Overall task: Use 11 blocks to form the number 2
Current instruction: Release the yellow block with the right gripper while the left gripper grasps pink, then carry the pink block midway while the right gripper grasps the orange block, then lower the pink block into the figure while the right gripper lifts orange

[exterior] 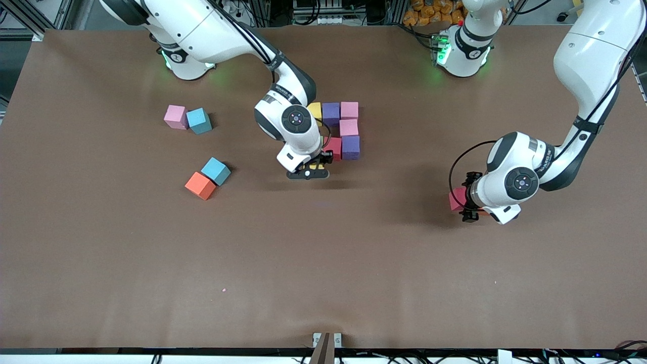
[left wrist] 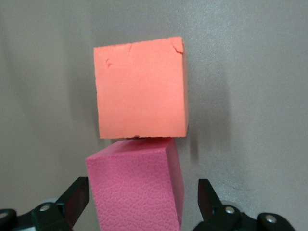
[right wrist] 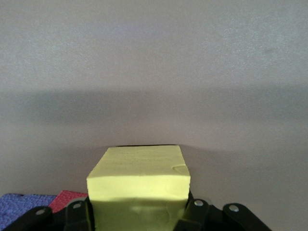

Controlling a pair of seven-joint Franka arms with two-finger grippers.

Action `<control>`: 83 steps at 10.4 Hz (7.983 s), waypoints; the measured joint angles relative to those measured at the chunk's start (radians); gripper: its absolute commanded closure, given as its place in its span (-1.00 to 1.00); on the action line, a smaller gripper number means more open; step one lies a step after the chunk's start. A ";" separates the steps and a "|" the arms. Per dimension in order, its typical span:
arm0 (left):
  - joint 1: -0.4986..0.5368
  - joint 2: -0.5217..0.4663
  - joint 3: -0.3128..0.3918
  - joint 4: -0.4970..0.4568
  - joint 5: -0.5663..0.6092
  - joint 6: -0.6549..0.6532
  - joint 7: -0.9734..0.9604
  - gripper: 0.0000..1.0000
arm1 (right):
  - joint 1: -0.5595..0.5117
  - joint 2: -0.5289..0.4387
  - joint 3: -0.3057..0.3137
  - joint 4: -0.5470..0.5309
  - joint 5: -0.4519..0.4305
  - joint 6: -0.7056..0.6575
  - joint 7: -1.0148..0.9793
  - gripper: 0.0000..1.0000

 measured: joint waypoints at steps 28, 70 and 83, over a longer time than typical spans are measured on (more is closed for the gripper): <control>-0.108 0.004 -0.019 0.119 0.008 0.010 -0.010 -0.23 | -0.411 -0.371 -0.132 -0.266 -0.004 -0.224 -0.954 -0.94; -0.990 0.311 0.274 0.647 -0.097 -0.010 0.637 -0.08 | -0.506 -0.311 -0.114 -0.512 -0.004 0.193 -3.007 -0.06; -1.019 0.314 0.275 0.652 -0.097 -0.036 0.806 -0.12 | -0.559 -0.439 -0.116 -0.505 0.005 0.150 -3.023 0.27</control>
